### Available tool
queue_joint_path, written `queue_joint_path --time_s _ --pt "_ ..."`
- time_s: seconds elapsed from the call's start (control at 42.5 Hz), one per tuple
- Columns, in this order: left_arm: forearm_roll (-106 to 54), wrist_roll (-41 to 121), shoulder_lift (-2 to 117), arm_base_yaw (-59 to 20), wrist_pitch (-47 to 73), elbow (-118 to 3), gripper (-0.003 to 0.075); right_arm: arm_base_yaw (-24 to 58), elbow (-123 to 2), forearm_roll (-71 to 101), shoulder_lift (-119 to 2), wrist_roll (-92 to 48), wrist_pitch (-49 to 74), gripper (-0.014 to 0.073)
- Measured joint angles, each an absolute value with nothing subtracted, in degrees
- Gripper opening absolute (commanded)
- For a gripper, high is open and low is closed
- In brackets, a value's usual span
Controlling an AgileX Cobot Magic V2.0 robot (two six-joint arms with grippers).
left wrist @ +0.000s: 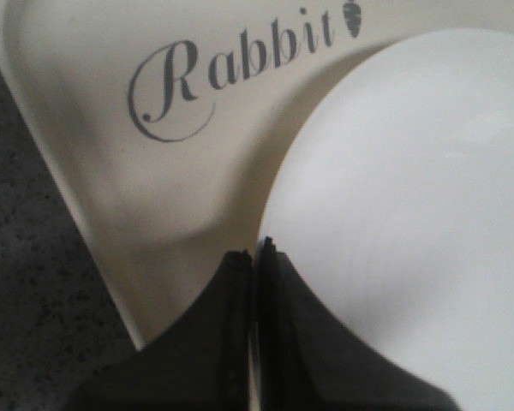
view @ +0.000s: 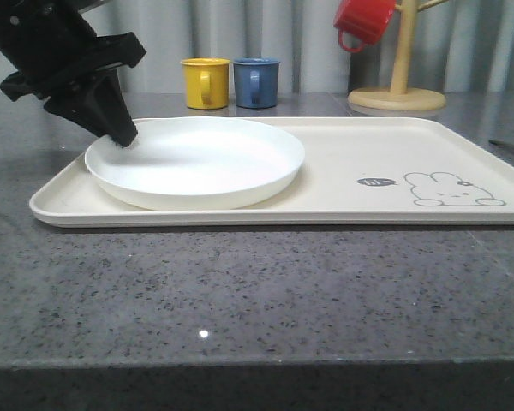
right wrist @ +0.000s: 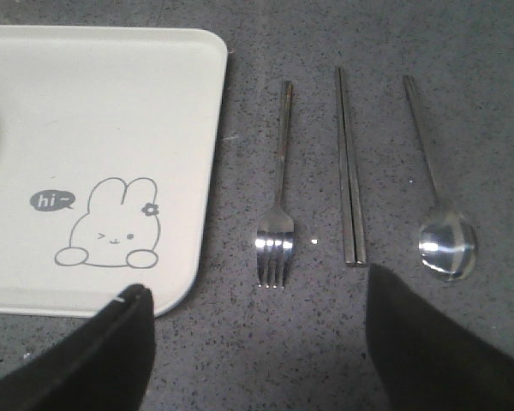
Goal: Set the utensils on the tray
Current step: 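Carry the plate onto the tray and release it with the left gripper, then move the right gripper over the steel fork and grasp it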
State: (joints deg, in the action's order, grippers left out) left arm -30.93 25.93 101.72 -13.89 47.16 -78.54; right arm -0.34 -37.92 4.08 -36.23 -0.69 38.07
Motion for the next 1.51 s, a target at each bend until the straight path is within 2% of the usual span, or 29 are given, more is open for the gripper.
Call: queue_joint_path --time_s 0.118,0.188,0.235,0.541,0.824,1.012,1.318,1.506 --pt "-30.8 25.9 101.7 -13.9 46.8 -78.5 0.037 -0.3 -37.9 4.1 -36.2 -0.7 38.1 0.0542" --pt "-30.8 25.9 101.7 -13.9 46.8 -78.5 0.0461 -0.3 -37.9 4.1 -36.2 -0.7 38.1 0.0542" --pt "-30.7 25.9 101.7 -13.9 46.8 -78.5 0.0485 -0.3 -37.9 4.1 -36.2 -0.7 38.1 0.0542" --pt "-24.9 25.3 92.8 -15.6 48.5 -78.5 0.0482 -0.3 -37.9 4.1 -36.2 -0.7 38.1 0.0542" --pt "-1.7 10.0 77.3 -30.2 53.2 -75.3 0.0482 -0.3 -37.9 4.1 -36.2 -0.7 38.0 0.0542" --pt "3.3 2.3 62.6 -36.0 51.5 -66.7 0.0482 -0.3 -37.9 4.1 -36.2 -0.7 38.0 0.0542" --pt "3.8 -1.0 42.9 -36.6 48.9 -53.4 0.0482 -0.3 -37.9 4.1 -36.2 -0.7 38.0 0.0542" --pt "3.8 -1.1 36.8 -36.6 48.9 -49.3 0.0482 -0.3 -37.9 4.1 -36.2 -0.7 38.0 0.0542"
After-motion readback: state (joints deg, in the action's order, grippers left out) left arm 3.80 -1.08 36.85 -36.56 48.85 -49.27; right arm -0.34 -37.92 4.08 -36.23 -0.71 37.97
